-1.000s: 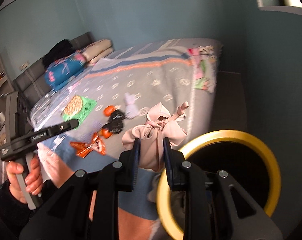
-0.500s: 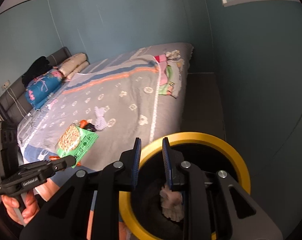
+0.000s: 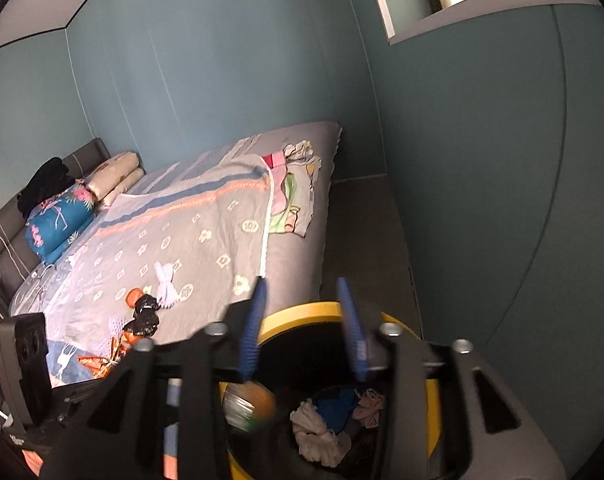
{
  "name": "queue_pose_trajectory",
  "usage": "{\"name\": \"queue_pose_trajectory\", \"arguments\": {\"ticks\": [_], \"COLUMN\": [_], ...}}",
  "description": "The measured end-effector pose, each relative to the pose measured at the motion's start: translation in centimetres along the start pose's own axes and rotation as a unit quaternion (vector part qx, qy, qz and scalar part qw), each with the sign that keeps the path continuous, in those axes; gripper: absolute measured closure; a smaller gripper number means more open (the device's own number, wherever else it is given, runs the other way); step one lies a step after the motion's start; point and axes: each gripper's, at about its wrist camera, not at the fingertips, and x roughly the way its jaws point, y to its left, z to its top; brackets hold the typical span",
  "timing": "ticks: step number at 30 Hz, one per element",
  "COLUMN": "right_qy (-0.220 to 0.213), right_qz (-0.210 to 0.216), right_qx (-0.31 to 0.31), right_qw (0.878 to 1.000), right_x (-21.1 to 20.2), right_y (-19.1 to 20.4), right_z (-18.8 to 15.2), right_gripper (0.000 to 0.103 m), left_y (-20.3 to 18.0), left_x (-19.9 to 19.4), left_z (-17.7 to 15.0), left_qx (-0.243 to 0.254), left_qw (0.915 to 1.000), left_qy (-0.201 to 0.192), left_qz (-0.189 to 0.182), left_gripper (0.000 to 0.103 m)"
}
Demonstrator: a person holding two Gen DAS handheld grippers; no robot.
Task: Collect trash
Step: 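Open the left tool over the yellow bin to drop the green snack packet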
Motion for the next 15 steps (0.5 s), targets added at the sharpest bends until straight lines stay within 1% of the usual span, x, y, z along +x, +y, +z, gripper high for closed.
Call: {"name": "queue_pose_trajectory", "arguments": {"ticks": [2, 3, 4, 6, 7, 8, 10, 11, 12, 13, 15], "right_qy": [0.002, 0.004, 0.006, 0.01, 0.012, 0.015, 0.024, 0.027, 0.033, 0.039, 0.048], "right_qz": [0.002, 0.007, 0.017, 0.033, 0.04, 0.05, 0.074, 0.08, 0.095, 0.109, 0.13], "right_qx": [-0.005, -0.008, -0.011, -0.018, -0.023, -0.03, -0.048, -0.053, -0.06, -0.065, -0.075], "right_qw": [1.0, 1.0, 1.0, 0.999, 0.999, 0.998, 0.996, 0.995, 0.993, 0.991, 0.987], "right_x": [0.5, 0.8, 1.2, 2.0, 2.4, 2.9, 4.3, 4.8, 5.7, 6.5, 7.8], "right_y": [0.4, 0.8, 1.4, 2.5, 3.2, 4.0, 6.5, 7.4, 8.8, 10.0, 12.4], "right_z": [0.1, 0.1, 0.1, 0.2, 0.2, 0.2, 0.1, 0.1, 0.1, 0.0, -0.2], "right_gripper": [0.062, 0.057, 0.05, 0.043, 0.04, 0.038, 0.025, 0.024, 0.021, 0.017, 0.014], "left_y": [0.8, 1.6, 2.4, 3.8, 4.8, 5.9, 7.7, 8.6, 9.8, 11.0, 13.4], "left_x": [-0.4, -0.8, -1.1, -1.9, -2.4, -2.9, -4.2, -4.7, -5.3, -5.9, -7.1], "left_z": [-0.2, -0.4, -0.3, -0.5, -0.5, -0.7, -1.1, -1.3, -1.6, -1.9, -2.4], "left_qx": [-0.006, -0.014, -0.018, -0.023, -0.026, -0.031, -0.041, -0.046, -0.051, -0.059, -0.077], "left_qw": [0.9999, 0.9997, 0.9994, 0.9982, 0.9972, 0.996, 0.9933, 0.9916, 0.9895, 0.9872, 0.9825], "left_qy": [-0.003, -0.008, -0.011, -0.02, -0.024, -0.029, -0.038, -0.044, -0.048, -0.052, -0.058], "left_qz": [0.01, 0.019, 0.026, 0.051, 0.065, 0.078, 0.101, 0.113, 0.126, 0.139, 0.159], "left_gripper": [0.033, 0.03, 0.028, 0.024, 0.024, 0.024, 0.022, 0.02, 0.02, 0.02, 0.02]}}
